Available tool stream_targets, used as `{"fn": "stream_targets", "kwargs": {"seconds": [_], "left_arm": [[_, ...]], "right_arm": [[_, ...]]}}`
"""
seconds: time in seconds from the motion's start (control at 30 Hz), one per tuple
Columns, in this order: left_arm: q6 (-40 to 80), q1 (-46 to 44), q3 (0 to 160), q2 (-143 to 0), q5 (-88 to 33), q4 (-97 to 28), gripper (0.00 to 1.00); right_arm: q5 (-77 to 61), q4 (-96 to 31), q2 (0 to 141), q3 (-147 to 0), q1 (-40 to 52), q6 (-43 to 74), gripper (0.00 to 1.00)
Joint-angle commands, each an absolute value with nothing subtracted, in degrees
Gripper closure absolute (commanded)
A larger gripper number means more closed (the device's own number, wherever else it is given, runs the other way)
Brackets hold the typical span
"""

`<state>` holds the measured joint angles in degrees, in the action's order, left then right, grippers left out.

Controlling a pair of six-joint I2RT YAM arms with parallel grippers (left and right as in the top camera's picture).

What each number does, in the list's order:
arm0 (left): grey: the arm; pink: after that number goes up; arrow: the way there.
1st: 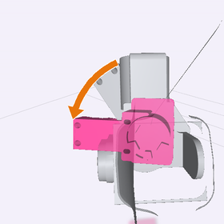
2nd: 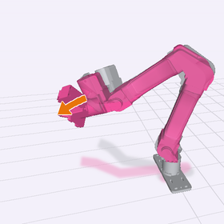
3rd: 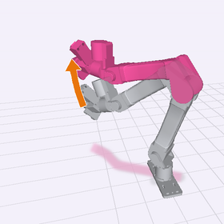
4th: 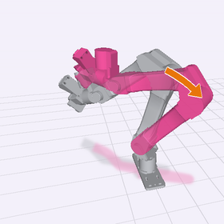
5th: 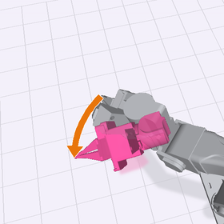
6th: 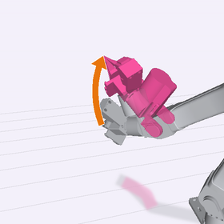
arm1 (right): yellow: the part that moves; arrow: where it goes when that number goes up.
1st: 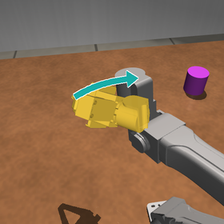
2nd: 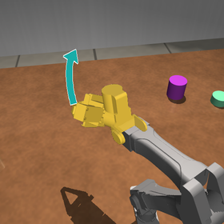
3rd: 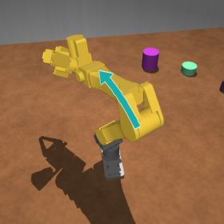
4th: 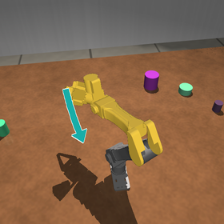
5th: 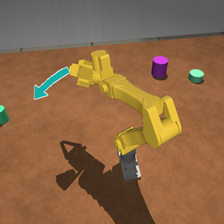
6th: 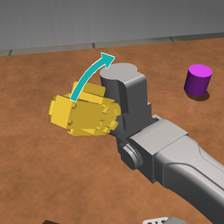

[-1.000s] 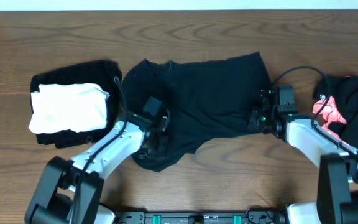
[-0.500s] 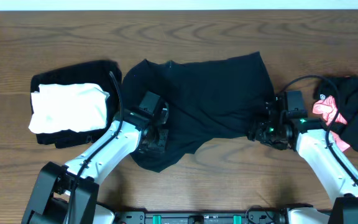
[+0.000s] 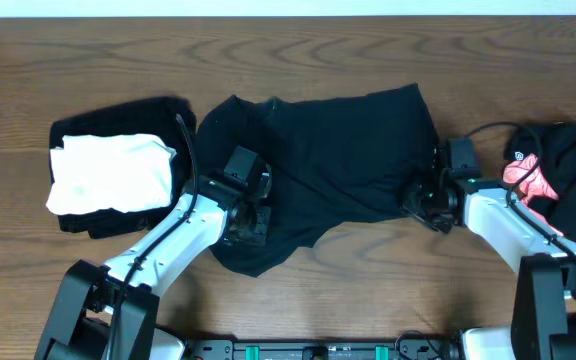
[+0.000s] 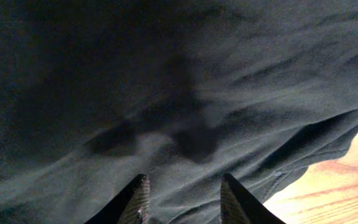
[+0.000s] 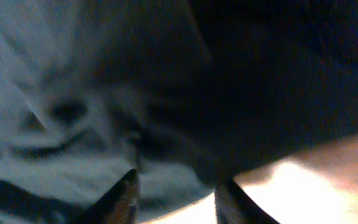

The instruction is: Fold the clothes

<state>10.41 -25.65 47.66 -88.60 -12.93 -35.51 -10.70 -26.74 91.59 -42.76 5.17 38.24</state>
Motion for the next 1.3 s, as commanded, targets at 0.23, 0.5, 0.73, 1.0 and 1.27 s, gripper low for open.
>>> {"fn": "stream_targets", "kwargs": {"seconds": [0.23, 0.5, 0.73, 1.0, 1.27], "left_arm": [[9.67, -25.41, 48.66, -87.96, -12.43, -35.48, 0.61], [9.65, -25.41, 48.66, -87.96, -12.4, -35.46, 0.61], [9.65, -25.41, 48.66, -87.96, -12.4, -35.42, 0.61], [9.65, -25.41, 48.66, -87.96, -12.4, -34.79, 0.6], [9.67, -25.45, 48.66, -87.96, -12.47, -36.45, 0.6]], "right_arm": [[-8.82, -28.86, 92.18, -41.32, 5.76, 36.86, 0.99], [-5.28, -43.7, 75.75, -41.34, 5.76, 33.08, 0.99], [7.29, -52.16, 58.72, -41.34, 5.58, 32.95, 0.99], [7.73, -47.83, 62.3, -41.34, 5.58, 32.49, 0.98], [5.1, -41.93, 75.4, -41.34, 5.58, 31.83, 0.99]]}}
